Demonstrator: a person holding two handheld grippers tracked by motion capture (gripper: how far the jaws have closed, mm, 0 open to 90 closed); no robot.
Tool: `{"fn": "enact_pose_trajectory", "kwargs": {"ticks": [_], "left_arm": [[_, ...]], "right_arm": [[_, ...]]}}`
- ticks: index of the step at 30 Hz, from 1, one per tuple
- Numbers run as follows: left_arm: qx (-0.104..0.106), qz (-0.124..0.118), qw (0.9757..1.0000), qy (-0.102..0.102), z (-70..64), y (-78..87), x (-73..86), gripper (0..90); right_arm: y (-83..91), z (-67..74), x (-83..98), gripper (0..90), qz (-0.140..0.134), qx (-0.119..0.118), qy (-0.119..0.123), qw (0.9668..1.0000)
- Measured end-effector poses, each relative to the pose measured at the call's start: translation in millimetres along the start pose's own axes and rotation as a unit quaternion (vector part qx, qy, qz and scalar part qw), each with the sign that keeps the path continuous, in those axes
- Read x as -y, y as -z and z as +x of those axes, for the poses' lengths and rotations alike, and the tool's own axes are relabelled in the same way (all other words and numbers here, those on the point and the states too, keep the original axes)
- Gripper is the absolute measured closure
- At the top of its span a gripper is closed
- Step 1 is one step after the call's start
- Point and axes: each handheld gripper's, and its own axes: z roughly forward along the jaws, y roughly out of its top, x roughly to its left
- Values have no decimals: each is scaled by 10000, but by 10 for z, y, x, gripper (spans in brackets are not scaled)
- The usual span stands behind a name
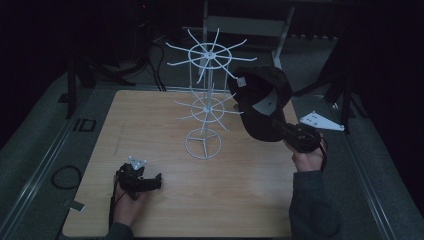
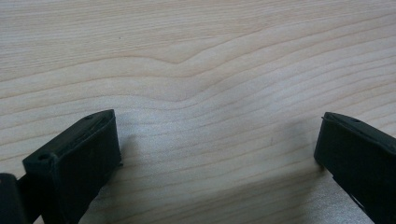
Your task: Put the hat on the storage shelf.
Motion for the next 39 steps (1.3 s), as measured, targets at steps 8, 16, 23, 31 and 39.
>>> {"fn": "enact_pose_trajectory", "kwargs": {"ticks": [8,16,23,31,39], "left_arm": [[0,1,10000,-2,0,0,0,2],[-1,5,10000,-7,1,1,0,2],[0,4,10000,-7,1,1,0,2],[-2,-2,10000,-4,0,0,0,2],[-2,-1,10000,-5,0,0,0,2]], "right_arm": [[-14,-1,-6,863,-51,-2,-30,10000],[-18,0,-20,863,-126,13,-59,9999],[-14,-5,-36,862,-182,64,-25,9998],[3,-10,-79,862,-264,88,-21,9996],[5,-4,-116,862,-303,86,-7,9995]]}}
